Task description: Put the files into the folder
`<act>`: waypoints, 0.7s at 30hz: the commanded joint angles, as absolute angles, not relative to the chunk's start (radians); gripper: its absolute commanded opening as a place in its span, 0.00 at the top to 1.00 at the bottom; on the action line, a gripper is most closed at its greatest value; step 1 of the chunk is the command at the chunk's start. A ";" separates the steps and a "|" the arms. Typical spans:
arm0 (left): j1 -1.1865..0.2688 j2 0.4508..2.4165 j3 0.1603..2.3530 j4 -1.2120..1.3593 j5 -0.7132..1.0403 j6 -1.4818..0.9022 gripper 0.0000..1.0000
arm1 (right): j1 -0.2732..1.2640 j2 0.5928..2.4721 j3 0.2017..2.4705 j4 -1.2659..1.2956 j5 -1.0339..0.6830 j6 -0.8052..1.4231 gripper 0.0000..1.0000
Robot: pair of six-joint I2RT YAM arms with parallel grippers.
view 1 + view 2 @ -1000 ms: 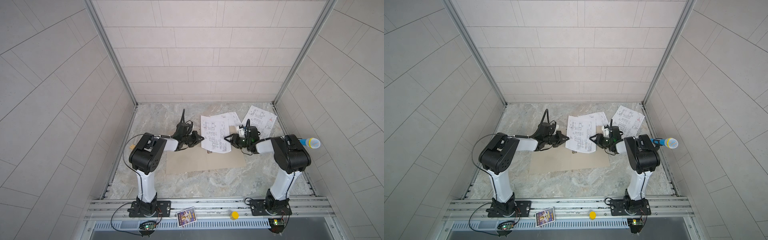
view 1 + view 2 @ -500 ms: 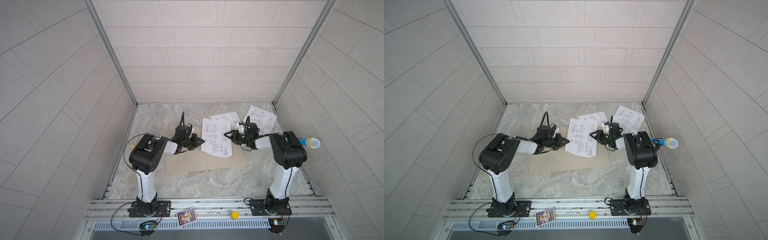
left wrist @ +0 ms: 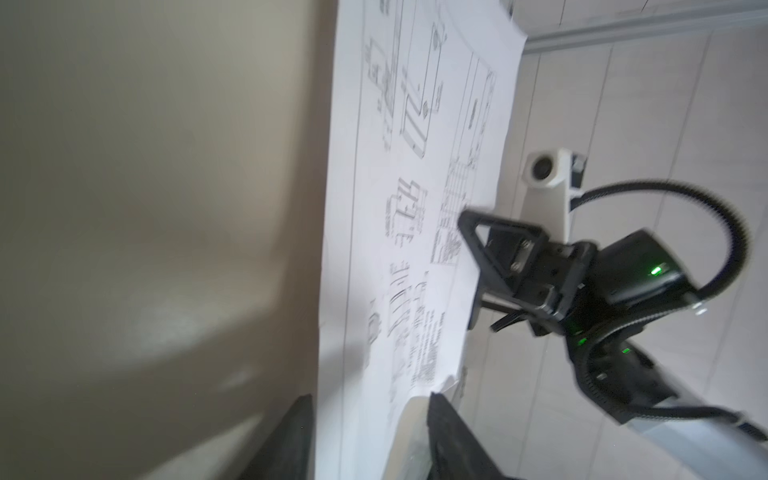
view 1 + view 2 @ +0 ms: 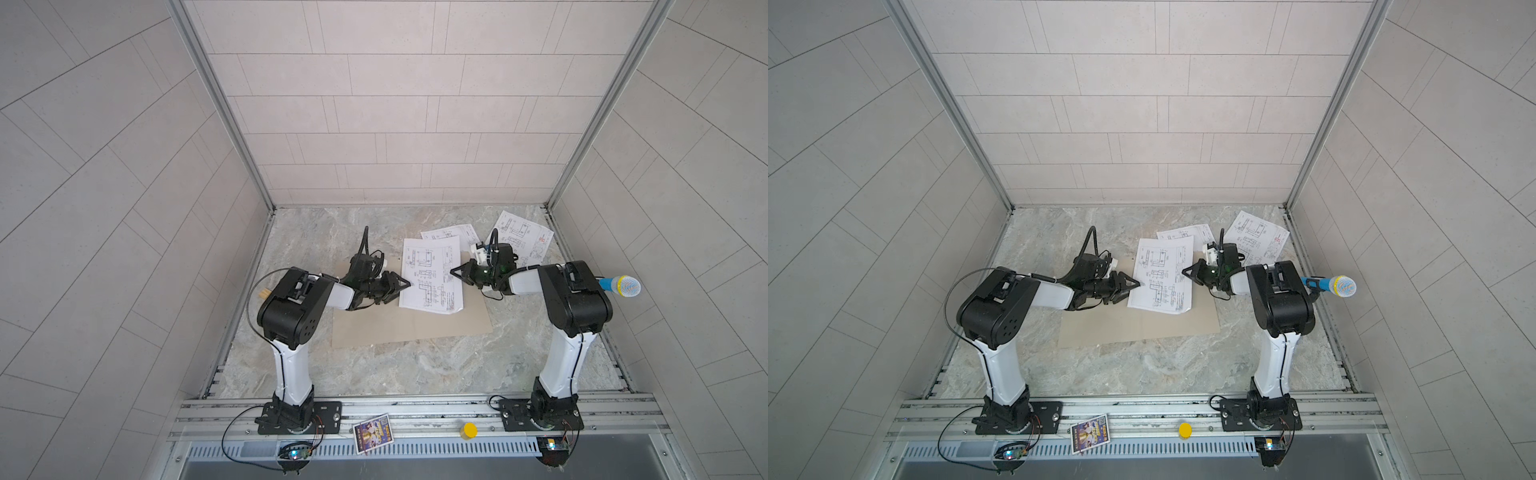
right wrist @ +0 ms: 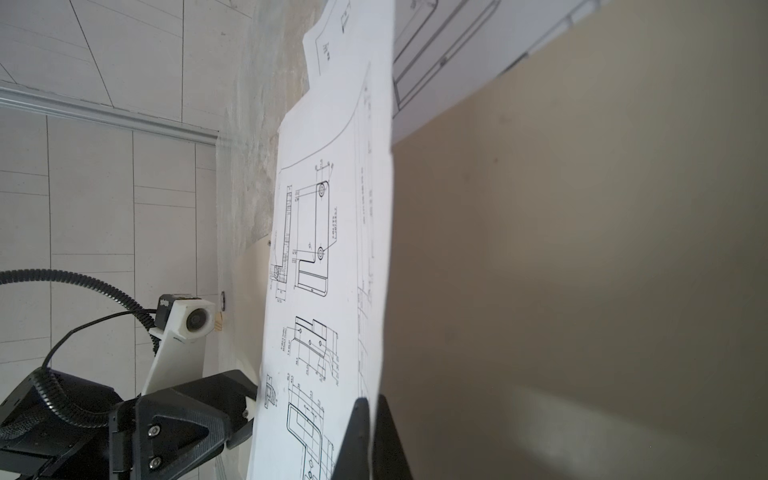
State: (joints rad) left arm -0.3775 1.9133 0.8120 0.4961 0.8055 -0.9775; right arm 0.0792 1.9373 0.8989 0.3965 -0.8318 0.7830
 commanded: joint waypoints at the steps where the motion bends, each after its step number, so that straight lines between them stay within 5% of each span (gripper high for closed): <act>1: -0.338 1.837 0.816 0.356 0.775 -0.881 0.26 | 0.081 1.886 0.937 0.318 -0.838 0.730 1.00; 7: -0.245 1.681 0.856 0.049 0.675 -0.701 0.00 | 0.124 1.813 1.043 0.213 -0.810 0.676 1.00; 21: -0.056 1.406 0.726 -0.285 0.369 -0.627 0.00 | 0.308 1.947 1.347 0.248 -0.788 0.553 1.00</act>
